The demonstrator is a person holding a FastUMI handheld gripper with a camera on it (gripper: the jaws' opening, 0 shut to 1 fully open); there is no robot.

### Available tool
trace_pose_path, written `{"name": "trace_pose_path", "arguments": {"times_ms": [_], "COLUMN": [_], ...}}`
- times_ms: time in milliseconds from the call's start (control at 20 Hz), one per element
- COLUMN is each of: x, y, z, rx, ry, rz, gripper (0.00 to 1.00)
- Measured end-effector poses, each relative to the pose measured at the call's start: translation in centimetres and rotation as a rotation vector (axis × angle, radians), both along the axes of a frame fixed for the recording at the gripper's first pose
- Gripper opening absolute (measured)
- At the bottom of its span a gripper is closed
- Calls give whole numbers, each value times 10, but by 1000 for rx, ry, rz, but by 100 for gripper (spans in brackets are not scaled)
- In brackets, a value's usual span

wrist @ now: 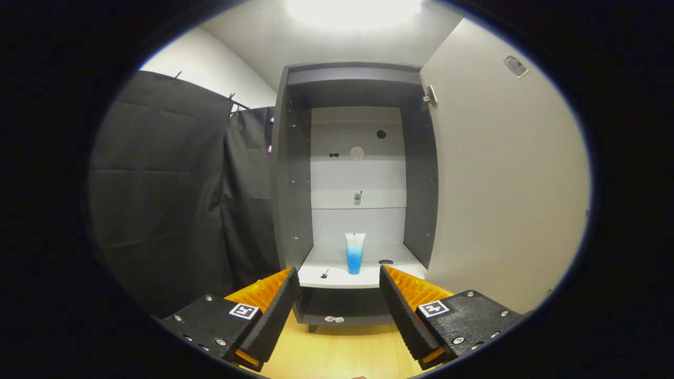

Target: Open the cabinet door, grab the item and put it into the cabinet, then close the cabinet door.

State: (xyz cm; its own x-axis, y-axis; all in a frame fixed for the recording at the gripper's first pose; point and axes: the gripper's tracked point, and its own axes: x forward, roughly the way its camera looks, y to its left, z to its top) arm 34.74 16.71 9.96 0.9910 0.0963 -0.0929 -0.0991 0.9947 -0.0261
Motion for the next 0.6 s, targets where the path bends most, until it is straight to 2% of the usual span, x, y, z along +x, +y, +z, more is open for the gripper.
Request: {"name": "trace_pose_path", "arguments": {"times_ms": [300, 600], "x": [-61, -116], "y": [-38, -76], "z": [-11, -15], "rx": [45, 28], "ry": [-1, -8], "rz": [-47, -82], "gripper": [94, 94]}}
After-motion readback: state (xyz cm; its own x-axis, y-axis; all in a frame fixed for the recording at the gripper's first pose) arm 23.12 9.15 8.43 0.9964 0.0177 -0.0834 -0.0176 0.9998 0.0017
